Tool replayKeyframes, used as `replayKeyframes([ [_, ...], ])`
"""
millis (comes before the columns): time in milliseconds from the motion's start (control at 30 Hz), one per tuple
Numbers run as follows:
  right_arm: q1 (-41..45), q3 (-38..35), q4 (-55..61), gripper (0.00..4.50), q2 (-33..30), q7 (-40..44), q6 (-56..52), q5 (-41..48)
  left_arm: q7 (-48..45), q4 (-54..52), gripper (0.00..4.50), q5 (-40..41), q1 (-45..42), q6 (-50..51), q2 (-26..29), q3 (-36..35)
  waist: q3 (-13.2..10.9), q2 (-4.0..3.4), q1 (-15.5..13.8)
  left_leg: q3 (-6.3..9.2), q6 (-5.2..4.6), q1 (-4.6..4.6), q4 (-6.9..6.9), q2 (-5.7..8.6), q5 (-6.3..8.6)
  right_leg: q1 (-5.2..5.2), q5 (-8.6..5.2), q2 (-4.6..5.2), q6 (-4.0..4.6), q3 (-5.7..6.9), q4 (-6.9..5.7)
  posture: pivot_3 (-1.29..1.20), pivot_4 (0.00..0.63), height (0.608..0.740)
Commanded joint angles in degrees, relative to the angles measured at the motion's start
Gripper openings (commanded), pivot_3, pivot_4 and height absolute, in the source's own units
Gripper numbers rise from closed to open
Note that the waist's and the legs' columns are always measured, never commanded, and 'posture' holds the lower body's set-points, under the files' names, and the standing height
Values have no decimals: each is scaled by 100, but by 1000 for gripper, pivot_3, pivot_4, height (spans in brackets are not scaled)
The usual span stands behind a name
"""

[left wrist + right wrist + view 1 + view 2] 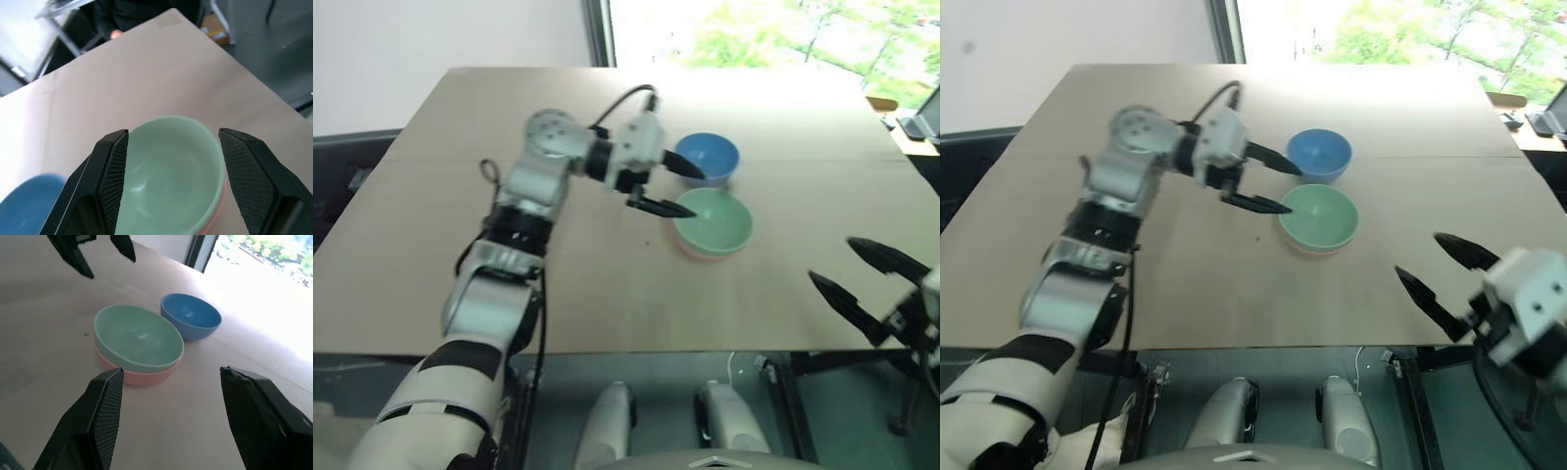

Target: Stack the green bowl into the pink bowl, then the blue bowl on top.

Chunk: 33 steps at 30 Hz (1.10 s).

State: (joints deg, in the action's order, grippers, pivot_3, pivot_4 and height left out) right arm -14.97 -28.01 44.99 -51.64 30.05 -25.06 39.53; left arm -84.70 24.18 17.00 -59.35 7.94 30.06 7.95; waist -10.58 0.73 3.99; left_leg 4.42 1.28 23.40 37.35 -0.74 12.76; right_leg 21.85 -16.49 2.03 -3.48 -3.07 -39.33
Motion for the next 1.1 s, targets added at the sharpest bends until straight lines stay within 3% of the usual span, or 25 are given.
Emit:
replayKeyframes([
  [33, 1804, 1364, -1735, 3308, -447, 627, 337, -1035, 563, -799, 3123, 527, 634, 370, 260, -819, -6, 4, -15, -1, 0, -17, -6, 1, 0, -15, -1, 2, 1, -1, 2, 0, 150, 740],
  [100, 3016, 2268, -2849, 3308, -418, 1022, 760, -1838, 833, -1173, 3123, 756, 1126, 863, 400, -1078, -9, -7, -61, 3, 0, -41, -28, -2, 0, -31, -2, -2, 3, 4, 7, 0, 150, 740],
  [200, 4633, 3376, -4720, 3308, -45, 1581, 1755, -2981, 1100, -1745, 3123, 925, 2011, 816, 539, -1453, -13, -9, -78, 2, 1, -35, -39, -7, 0, -18, -2, -4, 4, 4, 11, 0, 150, 740],
  [367, 6586, 4388, -7572, 3308, 837, 1973, 3469, -4237, 1486, -2488, 3123, 1268, 3225, 897, 701, -2016, -15, -8, -59, 2, 4, 37, -29, -5, -2, 42, 4, 6, 3, 9, 32, 0, 150, 740],
  [533, 7816, 4932, -9752, 3308, 1604, 1696, 4864, -5177, 1884, -3331, 3123, 1590, 4108, 1152, 777, -2303, -15, -9, -84, -1, 27, 62, -41, 5, -15, 74, 5, 19, 4, 7, 29, 0, 150, 740],
  [733, 8530, 5335, -11162, 3308, 2238, 776, 5642, -6110, 2359, -3975, 3123, 1902, 4621, 1336, 757, -2492, -15, -9, -118, -4, 28, 53, -39, 6, -16, 73, 4, 18, 5, 2, 11, 0, 150, 740],
  [833, 8665, 5381, -11443, 2481, 2369, 626, 5814, -6308, 2516, -4188, 3289, 2043, 4767, 1395, 780, -2599, -15, -9, -144, -3, 27, 50, -36, 7, -16, 77, 4, 18, 6, 2, -5, 0, 150, 740],
  [1000, 8732, 5338, -11630, 345, 2426, 689, 5981, -6451, 2328, -4281, 3289, 2309, 4910, 1413, 939, -2692, -15, -9, -136, -8, 23, 43, -30, 8, -13, 77, 4, 17, 6, -4, -20, 0, 150, 740],
  [1033, 8734, 5327, -11638, 112, 2423, 686, 6002, -6463, 2268, -4271, 3289, 2408, 4925, 1470, 981, -2699, -15, -9, -135, -7, 21, 42, -30, 8, -12, 77, 4, 16, 6, -5, -21, 0, 150, 740],
  [1100, 8737, 5294, -11639, 112, 2403, 696, 6039, -6462, 2167, -4228, 3289, 2531, 4921, 1523, 1054, -2685, -15, -9, -131, -10, 8, 39, -31, 8, -4, 78, 3, 15, 7, -7, -27, 0, 150, 740],
])
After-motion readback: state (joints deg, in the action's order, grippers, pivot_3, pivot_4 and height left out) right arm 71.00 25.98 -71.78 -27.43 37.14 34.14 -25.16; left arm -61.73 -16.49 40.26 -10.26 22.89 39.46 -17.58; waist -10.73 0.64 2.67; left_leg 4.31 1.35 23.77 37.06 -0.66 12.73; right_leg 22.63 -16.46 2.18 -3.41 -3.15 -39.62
